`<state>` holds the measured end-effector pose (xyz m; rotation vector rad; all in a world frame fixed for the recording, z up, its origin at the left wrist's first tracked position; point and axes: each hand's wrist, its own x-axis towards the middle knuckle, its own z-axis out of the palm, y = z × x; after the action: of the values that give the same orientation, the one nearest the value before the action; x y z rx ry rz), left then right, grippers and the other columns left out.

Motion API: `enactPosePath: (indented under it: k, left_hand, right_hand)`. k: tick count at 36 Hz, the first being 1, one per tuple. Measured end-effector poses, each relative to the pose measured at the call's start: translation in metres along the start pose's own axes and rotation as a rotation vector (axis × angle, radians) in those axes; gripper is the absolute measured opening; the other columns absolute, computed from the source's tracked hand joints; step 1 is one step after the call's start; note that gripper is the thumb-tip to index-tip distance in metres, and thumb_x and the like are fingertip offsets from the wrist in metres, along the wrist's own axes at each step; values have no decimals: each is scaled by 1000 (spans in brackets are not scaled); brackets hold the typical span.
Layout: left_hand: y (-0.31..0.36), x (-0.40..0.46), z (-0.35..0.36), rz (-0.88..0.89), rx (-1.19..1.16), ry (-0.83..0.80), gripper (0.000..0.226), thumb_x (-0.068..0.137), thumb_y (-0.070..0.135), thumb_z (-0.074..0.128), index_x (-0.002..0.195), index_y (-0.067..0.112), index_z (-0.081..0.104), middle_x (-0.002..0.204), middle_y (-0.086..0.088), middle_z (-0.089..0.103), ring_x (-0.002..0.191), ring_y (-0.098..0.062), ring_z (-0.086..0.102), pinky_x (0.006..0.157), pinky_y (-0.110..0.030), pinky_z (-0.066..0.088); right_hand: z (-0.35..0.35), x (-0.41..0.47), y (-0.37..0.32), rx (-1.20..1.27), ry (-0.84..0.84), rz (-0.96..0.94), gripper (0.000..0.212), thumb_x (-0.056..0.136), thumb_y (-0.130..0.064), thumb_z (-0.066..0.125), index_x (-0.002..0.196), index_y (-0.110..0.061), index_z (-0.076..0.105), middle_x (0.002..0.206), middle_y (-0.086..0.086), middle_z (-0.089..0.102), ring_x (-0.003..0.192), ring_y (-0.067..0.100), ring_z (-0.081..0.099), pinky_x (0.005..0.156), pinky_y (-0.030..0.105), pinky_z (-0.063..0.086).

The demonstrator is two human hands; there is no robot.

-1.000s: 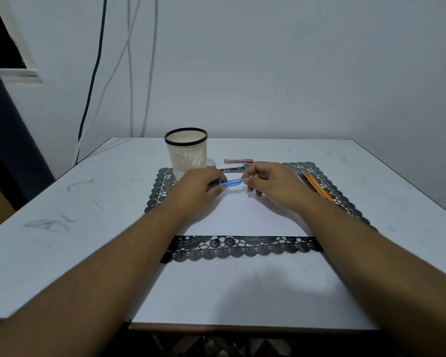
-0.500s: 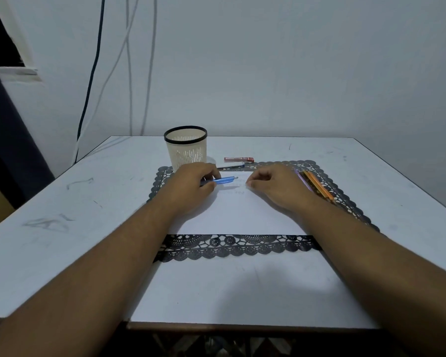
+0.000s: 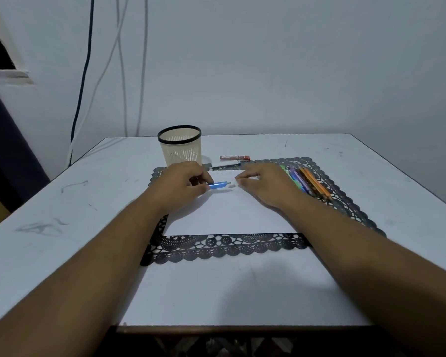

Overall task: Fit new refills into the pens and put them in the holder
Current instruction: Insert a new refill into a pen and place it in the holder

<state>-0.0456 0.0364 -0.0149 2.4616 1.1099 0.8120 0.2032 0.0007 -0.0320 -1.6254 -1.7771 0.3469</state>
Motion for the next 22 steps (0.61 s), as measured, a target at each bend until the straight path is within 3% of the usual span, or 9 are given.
enactPosePath:
  k: [3,7,10,13,17,22]
  left_hand:
    - [6,-1,4,40,26,-44,15,89,11,75,97,23,78,89,11,68,84,-4,59,69,-12,42]
    - [14,-2,11,76,96,-113,12,91,18,74,98,27,77,90,14,66,83,-3,59,68,-15,43]
    - [16,-2,12,79,122,-116,11,92,21,73,100,28,77,93,13,66,86,-4,59,71,-18,45]
    - [15,-2,12,74,136,-102,11,92,19,72,100,25,77,93,13,65,85,-4,58,70,-20,43]
    - [13,-2,13,72,153,-93,11,92,20,72,101,26,76,93,13,64,84,-2,56,69,-18,40]
    - [15,-2,11,79,150,-81,13,93,19,70,102,26,75,93,14,63,84,1,55,68,-15,38]
  right_hand:
    - [-12,-4,2,116,18,68,12,95,-19,72,99,-20,83,106,-9,75,100,3,65,83,21,43]
    - [-26,-11,-1,278,-38,95,11,95,-14,72,90,-17,82,88,-8,77,75,-9,64,61,4,42]
    - [-32,-12,-8,202,-150,49,8,94,-25,74,90,-24,82,92,-13,77,85,-7,67,68,9,43]
    - [-29,-13,-15,151,-218,15,7,92,-23,76,92,-22,83,91,-11,78,88,1,69,77,20,49]
    - [-23,-14,-15,143,-243,1,5,89,-19,79,89,-23,81,82,-14,76,76,-6,66,70,17,44]
    - [-23,-13,-13,153,-228,9,7,89,-17,79,85,-23,80,79,-9,76,73,1,64,70,21,47]
